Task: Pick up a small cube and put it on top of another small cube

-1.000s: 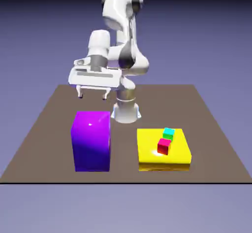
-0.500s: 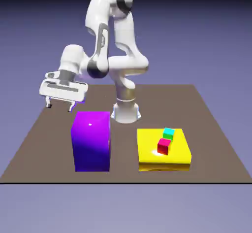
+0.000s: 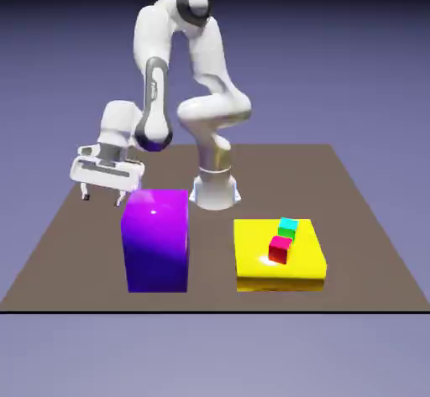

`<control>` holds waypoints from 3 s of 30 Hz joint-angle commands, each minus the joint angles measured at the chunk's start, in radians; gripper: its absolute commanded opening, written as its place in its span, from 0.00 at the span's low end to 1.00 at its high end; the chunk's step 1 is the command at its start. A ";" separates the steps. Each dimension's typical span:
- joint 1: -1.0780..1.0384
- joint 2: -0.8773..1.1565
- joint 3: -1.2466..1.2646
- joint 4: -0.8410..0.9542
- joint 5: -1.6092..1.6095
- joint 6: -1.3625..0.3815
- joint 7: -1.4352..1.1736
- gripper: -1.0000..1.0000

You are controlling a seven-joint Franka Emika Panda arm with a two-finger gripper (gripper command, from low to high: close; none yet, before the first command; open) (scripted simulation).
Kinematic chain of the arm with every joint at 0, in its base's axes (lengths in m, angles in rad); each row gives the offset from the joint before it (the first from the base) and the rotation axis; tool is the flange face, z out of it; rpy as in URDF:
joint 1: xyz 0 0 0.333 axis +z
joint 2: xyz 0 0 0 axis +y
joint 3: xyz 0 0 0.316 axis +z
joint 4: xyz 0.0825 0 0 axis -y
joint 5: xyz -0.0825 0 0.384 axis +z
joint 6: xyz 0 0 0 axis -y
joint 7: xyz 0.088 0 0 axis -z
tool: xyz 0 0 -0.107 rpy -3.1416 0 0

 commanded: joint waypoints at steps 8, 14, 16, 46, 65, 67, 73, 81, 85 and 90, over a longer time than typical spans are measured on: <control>0.220 -0.077 -0.255 -0.114 0.020 0.094 -0.082 0.50; 0.401 -0.176 -0.429 -0.063 0.043 0.181 -0.135 0.50; 0.473 -0.215 -0.498 -0.043 0.052 0.216 -0.156 0.50; 0.070 -0.022 -0.107 0.121 0.138 -0.138 -0.037 0.00; 0.469 0.091 0.258 0.542 0.194 -0.874 -0.537 0.00; 0.541 0.107 0.272 0.536 0.173 -0.904 -0.575 0.00; 0.759 0.156 0.299 0.499 0.104 -0.966 -0.668 0.00; 0.976 0.156 0.118 0.459 0.087 -0.899 -0.667 0.00; 1.121 0.147 -0.018 0.453 0.089 -0.863 -0.672 0.00; 1.302 0.136 -0.187 0.445 0.093 -0.817 -0.677 0.00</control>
